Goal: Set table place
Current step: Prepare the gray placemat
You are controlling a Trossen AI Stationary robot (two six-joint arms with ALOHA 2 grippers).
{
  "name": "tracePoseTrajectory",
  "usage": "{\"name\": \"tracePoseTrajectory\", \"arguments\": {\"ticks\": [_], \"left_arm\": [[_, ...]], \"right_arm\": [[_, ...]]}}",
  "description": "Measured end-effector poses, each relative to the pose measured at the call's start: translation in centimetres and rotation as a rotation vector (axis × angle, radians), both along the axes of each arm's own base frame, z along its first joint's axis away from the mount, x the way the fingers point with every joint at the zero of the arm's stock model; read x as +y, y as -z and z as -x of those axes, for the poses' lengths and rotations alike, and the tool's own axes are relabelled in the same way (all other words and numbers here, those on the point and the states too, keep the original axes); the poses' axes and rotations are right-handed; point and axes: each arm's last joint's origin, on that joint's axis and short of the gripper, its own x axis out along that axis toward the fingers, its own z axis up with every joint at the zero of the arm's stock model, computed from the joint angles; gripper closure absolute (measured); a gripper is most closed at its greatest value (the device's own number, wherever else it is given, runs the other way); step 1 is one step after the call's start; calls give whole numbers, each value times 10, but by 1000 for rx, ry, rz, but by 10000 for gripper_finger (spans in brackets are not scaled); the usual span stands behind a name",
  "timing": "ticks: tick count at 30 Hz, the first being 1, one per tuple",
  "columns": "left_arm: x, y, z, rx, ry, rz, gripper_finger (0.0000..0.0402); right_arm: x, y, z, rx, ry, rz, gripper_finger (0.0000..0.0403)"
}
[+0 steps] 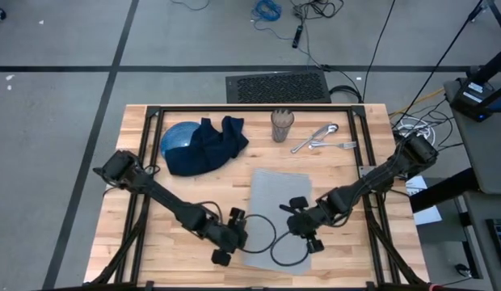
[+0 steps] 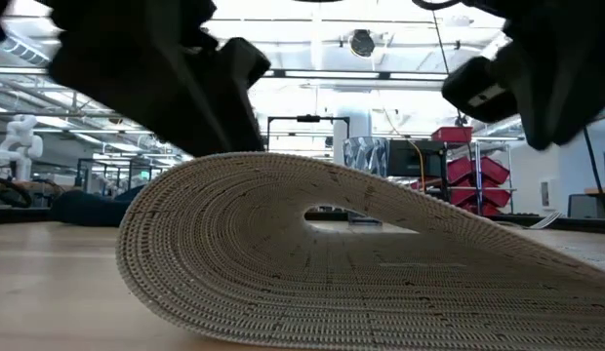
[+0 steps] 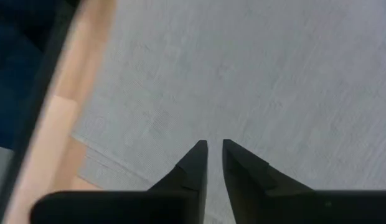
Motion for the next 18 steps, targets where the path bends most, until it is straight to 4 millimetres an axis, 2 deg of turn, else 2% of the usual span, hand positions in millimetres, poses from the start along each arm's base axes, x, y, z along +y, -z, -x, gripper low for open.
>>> {"name": "tracePoseTrajectory", "arguments": {"ticks": [6,11,14,18], "left_arm": [[18,0,-11,-2,-56,4,245],[25,-1,-16,-15,-37,25,245],[33,-2,-21,-19,-43,42,245],[42,-2,-24,-11,-55,56,245]], "right_arm": [[13,6,7,27,-18,15,282],[15,17,17,79,-50,168,219],[14,24,20,107,-84,265,205],[18,34,18,112,-183,320,206]]}}
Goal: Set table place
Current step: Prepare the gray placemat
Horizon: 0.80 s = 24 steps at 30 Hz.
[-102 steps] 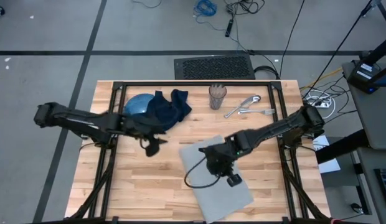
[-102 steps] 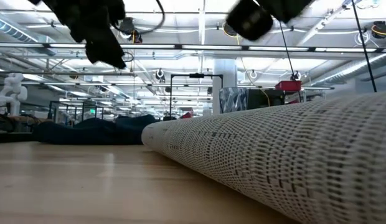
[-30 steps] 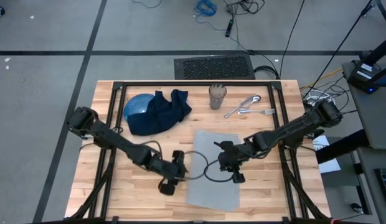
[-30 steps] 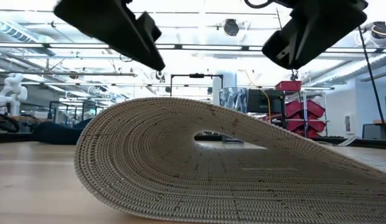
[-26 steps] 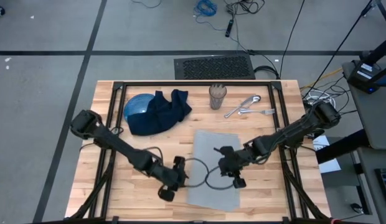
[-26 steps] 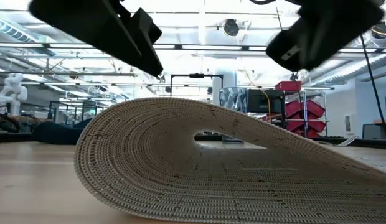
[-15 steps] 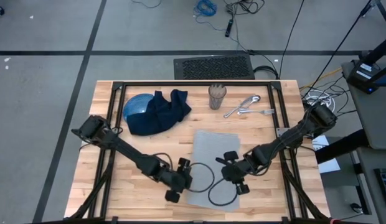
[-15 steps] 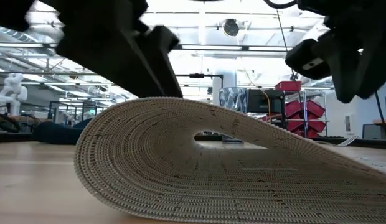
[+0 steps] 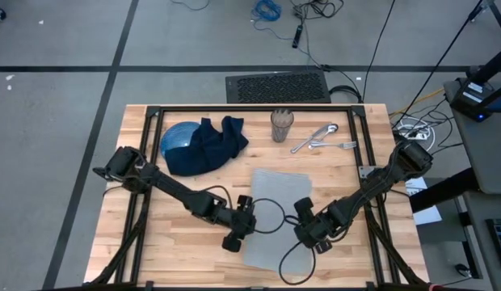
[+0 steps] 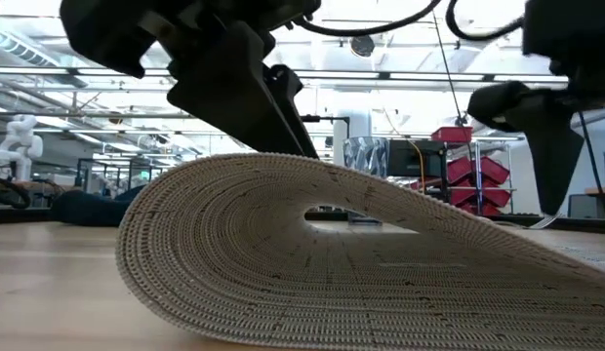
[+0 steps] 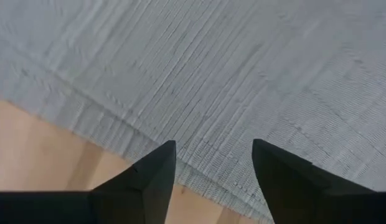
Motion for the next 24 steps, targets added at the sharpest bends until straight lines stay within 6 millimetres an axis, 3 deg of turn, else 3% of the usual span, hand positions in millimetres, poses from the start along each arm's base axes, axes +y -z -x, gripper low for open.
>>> {"name": "tracePoseTrajectory", "arguments": {"ticks": [8,24], "left_arm": [[7,0,-2,8,4,1,245],[18,10,-8,42,-2,24,245]], "right_arm": [[6,8,4,25,-199,78,232],[3,9,3,27,-298,138,268]]}}
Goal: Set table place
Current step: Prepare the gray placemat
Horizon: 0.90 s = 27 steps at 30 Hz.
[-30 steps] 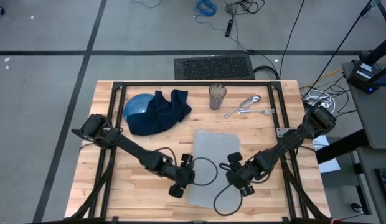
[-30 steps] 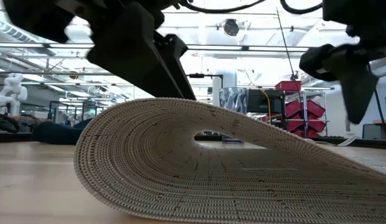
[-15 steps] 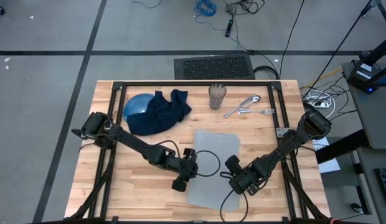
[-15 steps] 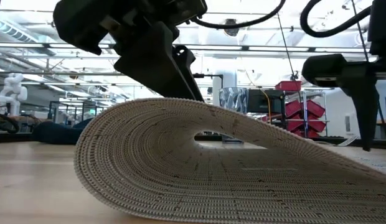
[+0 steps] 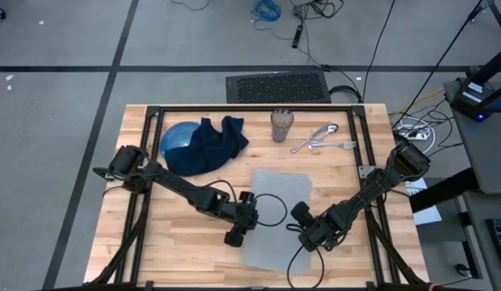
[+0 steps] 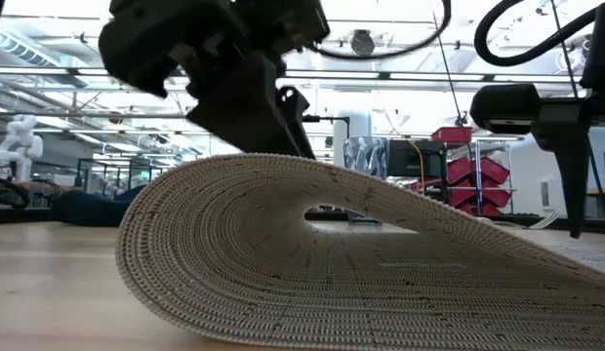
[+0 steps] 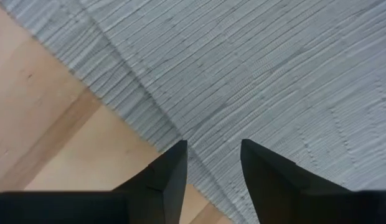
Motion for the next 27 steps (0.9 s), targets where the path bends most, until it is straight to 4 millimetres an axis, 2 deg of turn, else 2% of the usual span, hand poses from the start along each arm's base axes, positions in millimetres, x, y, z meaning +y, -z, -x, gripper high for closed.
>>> {"name": "tracePoseTrajectory", "arguments": {"ticks": [8,21,27], "left_arm": [[2,21,-5,54,8,8,245],[4,21,-6,52,2,9,245],[4,20,-7,41,2,13,245]], "right_arm": [[-3,0,-5,-15,-7,-12,277],[-2,0,-2,30,-17,-46,277],[1,17,-6,83,-37,-34,278]]}}
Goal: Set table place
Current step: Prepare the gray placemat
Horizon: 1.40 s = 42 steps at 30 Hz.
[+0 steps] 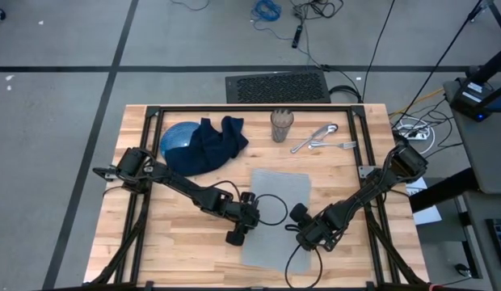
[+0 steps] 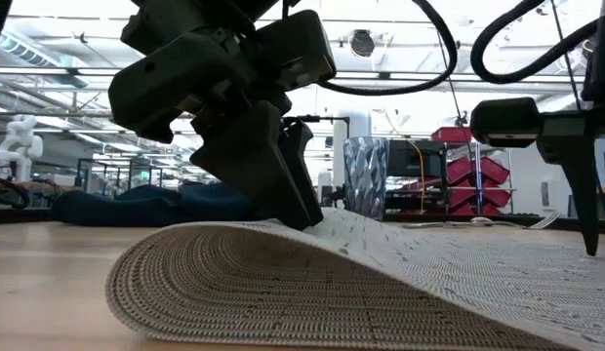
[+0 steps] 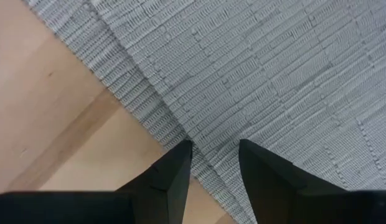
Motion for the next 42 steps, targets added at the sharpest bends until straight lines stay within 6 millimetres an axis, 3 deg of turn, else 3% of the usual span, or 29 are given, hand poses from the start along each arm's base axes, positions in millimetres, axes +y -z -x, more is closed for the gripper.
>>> {"name": "tracePoseTrajectory", "arguments": {"ticks": [6,15,23,33,42], "left_arm": [[2,0,-1,-4,-4,1,245],[7,0,-3,-10,-20,2,245],[7,0,-3,-9,-20,2,245],[7,0,-3,-7,-20,1,245],[8,-2,-2,-5,-28,-13,245]], "right_arm": [[3,8,-5,-13,-13,-7,290],[4,6,-4,-22,-8,-26,397],[4,5,-5,-46,43,-10,402],[7,-17,-19,-116,72,114,403],[11,-29,-19,-139,86,182,403]]}}
